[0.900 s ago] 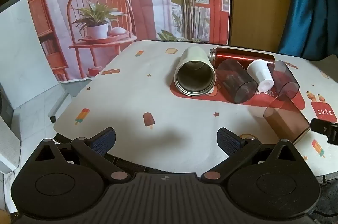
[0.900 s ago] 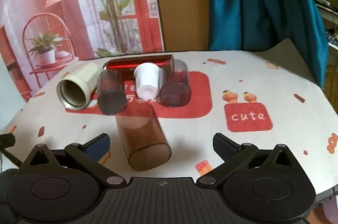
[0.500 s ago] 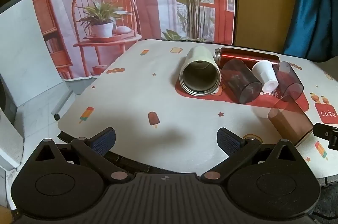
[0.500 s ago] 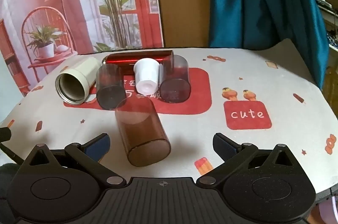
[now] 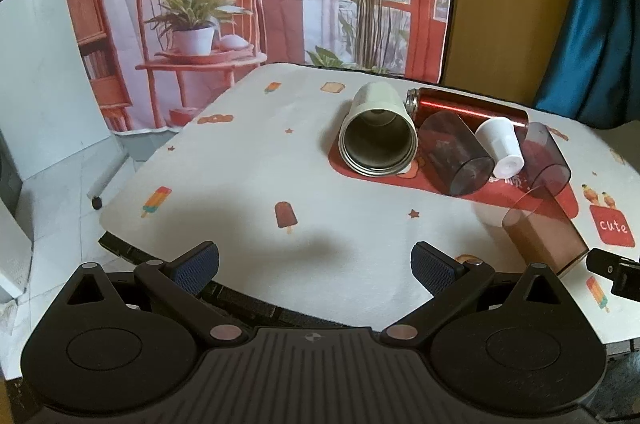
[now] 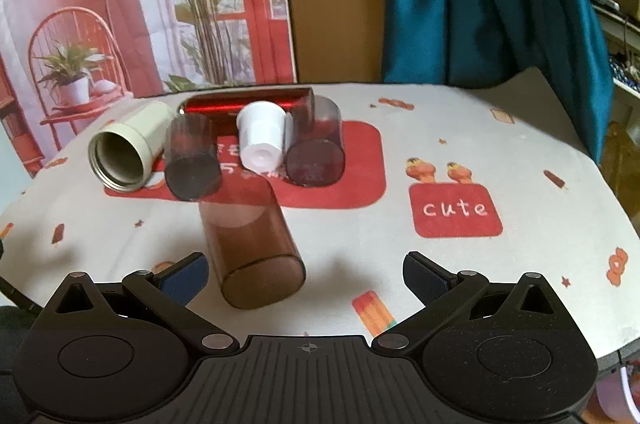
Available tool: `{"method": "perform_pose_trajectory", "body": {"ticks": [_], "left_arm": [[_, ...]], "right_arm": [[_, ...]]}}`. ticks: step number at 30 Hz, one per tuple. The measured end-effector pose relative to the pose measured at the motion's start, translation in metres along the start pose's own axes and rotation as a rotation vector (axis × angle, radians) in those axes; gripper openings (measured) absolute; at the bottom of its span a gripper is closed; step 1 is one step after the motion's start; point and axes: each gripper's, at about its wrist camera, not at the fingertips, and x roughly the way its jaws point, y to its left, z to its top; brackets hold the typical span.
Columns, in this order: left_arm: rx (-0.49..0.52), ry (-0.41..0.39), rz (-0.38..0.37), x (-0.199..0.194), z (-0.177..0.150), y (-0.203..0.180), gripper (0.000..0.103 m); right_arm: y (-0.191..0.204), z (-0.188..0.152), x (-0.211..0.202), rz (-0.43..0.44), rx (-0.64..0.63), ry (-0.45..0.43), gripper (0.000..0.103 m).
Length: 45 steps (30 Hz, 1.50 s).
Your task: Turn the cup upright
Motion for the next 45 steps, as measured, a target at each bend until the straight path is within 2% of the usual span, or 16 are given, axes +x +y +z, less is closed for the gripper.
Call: {"method": "perform_pose_trajectory", "body": {"ticks": [11,19,45], "left_arm": [[0.013,-0.022,0.004,-0.005,-0.002,0.0,0.103],[-0.042,0.018,-0.009,0.005,-0.001,0.013,0.103],[-0.033,0.022,-0.009,0.007,-0.002,0.01,0.103]], "right_arm": [[0.002,-0.002,-0.005,-0.008,-0.021,-0.023,0.103],[0.014,-0.005,0.001,-0.016,-0.062,-0.02,0.103],[0.005,-0.005,0.003,0.021,-0.004,-0.015,0.103]]}}
